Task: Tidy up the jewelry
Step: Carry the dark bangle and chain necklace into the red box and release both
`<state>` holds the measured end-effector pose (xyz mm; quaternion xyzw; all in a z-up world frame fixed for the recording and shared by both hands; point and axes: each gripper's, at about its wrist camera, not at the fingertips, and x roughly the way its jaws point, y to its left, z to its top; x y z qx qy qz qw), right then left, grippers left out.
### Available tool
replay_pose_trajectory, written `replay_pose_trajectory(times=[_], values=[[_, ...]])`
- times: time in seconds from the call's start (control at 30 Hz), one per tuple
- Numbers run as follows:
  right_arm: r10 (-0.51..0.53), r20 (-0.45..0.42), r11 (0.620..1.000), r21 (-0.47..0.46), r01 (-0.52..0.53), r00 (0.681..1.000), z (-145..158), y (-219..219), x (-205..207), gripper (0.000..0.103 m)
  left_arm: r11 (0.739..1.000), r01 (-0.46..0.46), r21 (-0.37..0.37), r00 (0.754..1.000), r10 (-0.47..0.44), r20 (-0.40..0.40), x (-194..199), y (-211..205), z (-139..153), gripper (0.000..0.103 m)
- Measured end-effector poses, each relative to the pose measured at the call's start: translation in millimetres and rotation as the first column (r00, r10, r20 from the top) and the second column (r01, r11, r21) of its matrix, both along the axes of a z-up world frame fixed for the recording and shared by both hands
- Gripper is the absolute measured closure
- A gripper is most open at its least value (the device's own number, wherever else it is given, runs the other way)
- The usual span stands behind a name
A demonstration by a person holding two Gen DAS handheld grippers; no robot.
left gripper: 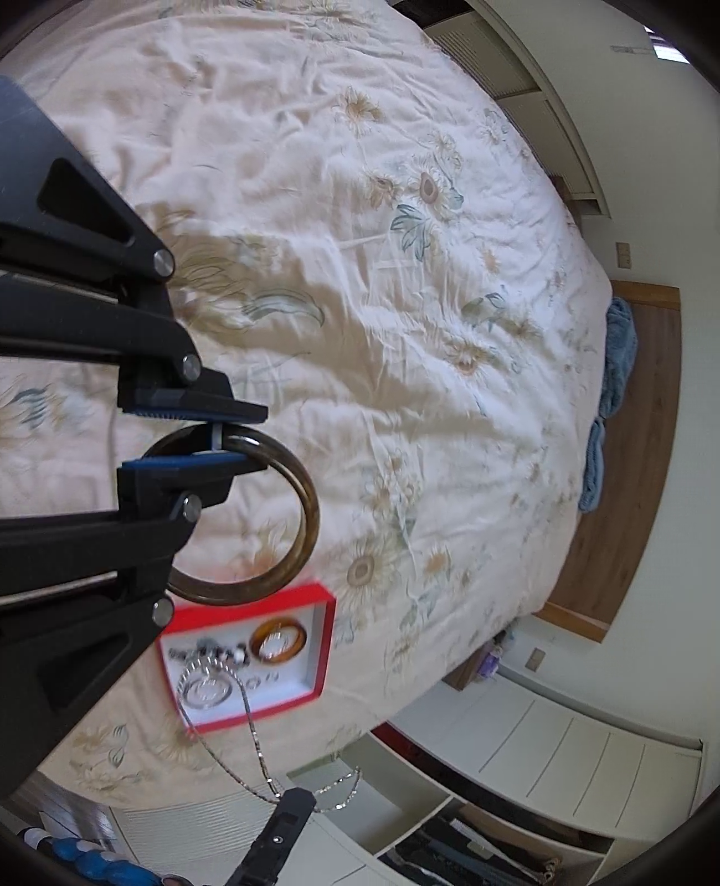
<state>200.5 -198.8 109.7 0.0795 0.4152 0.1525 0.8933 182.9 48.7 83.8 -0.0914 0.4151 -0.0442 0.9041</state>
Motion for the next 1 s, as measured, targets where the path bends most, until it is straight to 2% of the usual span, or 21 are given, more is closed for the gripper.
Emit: replay_pose_trajectory(times=[0.27,0.5,0.73,1.0], values=[[-0.072,0.052,0.997,0.003,0.072,0.996,22,-52,-52,0.099,0.998,0.060,-0.010,0.998,-0.060,0.029,-35,-44,21,0.094],[-0.133,0.053,0.991,0.013,0.132,0.990,18,-96,-71,0.099,0.990,0.140,-0.002,0.990,-0.140,0.013,-36,-102,17,0.094],[-0.168,0.028,0.985,0.028,0.168,0.985,2,-129,-63,0.099,0.981,0.195,0.020,0.980,-0.194,-0.031,-16,-149,-1,0.094],[-0.173,-0.034,0.985,0.005,0.174,0.984,-34,-148,-17,0.099,0.971,0.233,0.047,0.969,-0.228,-0.095,29,-192,-36,0.094]])
